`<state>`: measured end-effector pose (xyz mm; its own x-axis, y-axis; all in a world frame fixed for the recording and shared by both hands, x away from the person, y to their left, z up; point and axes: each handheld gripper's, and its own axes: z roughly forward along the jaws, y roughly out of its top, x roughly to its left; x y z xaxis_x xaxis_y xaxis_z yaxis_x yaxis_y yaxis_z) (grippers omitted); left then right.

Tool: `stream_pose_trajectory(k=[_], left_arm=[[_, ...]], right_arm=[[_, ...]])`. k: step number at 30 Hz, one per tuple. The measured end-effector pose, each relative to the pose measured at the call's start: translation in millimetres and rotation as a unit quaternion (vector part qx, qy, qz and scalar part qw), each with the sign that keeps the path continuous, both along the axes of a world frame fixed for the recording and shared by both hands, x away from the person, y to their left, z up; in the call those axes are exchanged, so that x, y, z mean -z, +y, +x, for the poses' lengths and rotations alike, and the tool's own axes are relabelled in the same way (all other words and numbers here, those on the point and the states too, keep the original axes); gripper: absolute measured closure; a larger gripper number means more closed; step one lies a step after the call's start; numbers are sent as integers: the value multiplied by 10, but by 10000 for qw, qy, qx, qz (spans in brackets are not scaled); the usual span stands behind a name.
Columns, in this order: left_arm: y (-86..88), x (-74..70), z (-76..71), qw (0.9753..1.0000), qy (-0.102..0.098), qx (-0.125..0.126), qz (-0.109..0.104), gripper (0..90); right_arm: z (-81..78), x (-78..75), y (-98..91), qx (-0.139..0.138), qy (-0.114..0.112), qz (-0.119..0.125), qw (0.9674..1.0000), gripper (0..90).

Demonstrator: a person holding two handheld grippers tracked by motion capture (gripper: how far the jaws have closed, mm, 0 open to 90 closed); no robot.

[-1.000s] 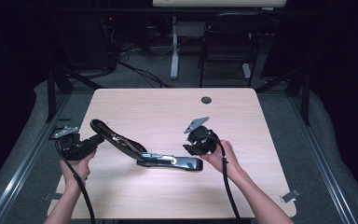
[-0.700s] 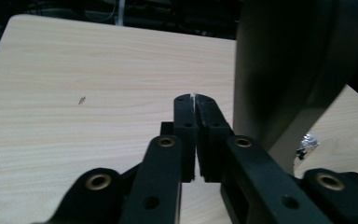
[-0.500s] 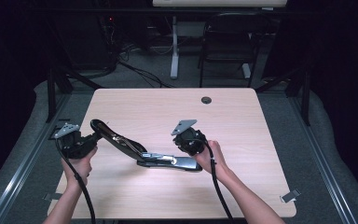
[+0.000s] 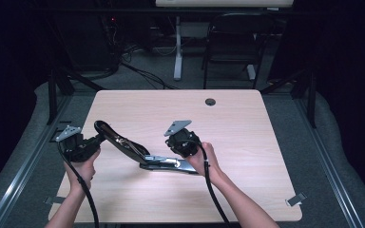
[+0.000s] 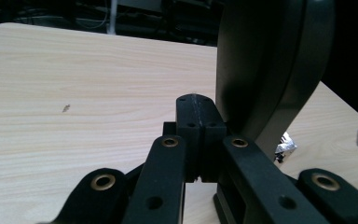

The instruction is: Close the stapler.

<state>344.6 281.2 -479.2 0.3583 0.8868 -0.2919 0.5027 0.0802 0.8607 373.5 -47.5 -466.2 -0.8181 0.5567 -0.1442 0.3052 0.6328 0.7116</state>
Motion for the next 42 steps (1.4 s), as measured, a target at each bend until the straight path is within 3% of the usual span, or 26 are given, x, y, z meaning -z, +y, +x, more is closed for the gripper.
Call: stream_pose_trajectory(k=[8,18,25,42], left_arm=[[-79,-13,6,9998,30,187,-23,899],[-200,12,36,9991,98,401,-15,899],[-275,32,54,9991,56,411,37,900],[-427,50,101,9982,38,581,162,892]], right_arm=[[4,-74,128,-108,90,301,9994,900],[18,-142,193,-150,11,367,9992,900],[4,-160,262,-184,-72,183,9996,900],[8,-229,497,-280,-298,201,9990,900]])
